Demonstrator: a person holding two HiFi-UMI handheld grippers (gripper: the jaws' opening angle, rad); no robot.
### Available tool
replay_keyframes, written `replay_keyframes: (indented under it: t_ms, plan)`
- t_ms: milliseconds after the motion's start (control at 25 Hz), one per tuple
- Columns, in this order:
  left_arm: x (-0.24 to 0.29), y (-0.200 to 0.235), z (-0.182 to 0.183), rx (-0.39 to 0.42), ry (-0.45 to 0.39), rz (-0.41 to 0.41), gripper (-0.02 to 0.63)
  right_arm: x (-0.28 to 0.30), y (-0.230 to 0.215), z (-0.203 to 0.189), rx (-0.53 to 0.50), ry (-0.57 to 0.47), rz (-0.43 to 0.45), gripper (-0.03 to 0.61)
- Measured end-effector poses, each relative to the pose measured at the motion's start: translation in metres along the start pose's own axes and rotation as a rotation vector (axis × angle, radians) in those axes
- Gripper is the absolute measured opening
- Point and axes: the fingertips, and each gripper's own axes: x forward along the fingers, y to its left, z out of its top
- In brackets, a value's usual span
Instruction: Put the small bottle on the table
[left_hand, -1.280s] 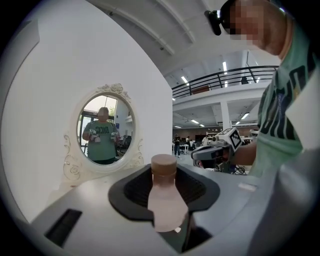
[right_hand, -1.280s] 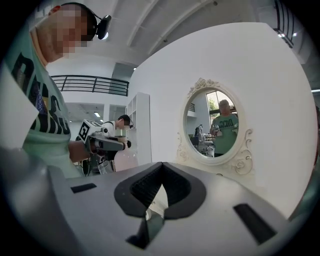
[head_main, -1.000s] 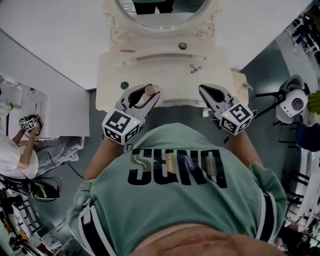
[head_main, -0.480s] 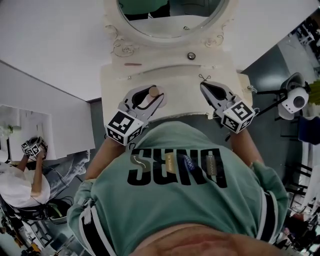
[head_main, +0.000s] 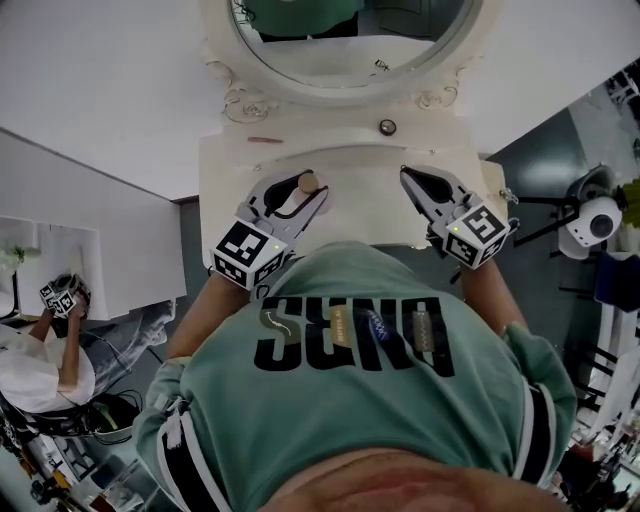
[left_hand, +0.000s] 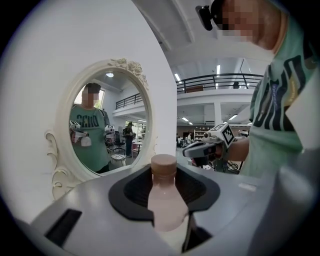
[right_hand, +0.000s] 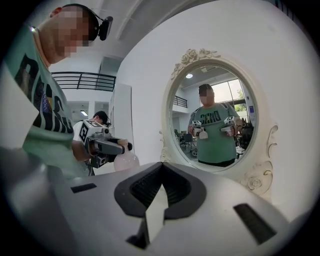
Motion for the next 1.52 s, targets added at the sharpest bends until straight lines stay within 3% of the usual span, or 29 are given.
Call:
replay_keyframes:
  t_ms: [200,360,520,1080,1520]
  plan:
    - [0.049,0.009,0.006,0.002,-0.004,0.096,0.144,-0.001,-0.052,-0.004,-0.012,-0.002,0.102,-0.006]
    - [0.088,0.017,0.006,-0.042,-0.019,0.198,0.144,-0.001,-0.090,-0.007,-0.009,-0.004,0.197,-0.006]
    - [0.107,0.020,0.007,-0.047,-0.006,0.238,0.144,0.005,-0.114,-0.009,-0.016,-0.005,0.236,-0.006]
    - [0.103,0.073,0.002,-0.024,0.016,0.169,0.143,0.055,-0.121,0.011,-0.002,-0.042,0.130,-0.006]
    - [0.137,0.118,-0.023,-0.013,0.034,0.169,0.143,0.092,-0.148,-0.003,0.005,-0.042,0.095,-0.006]
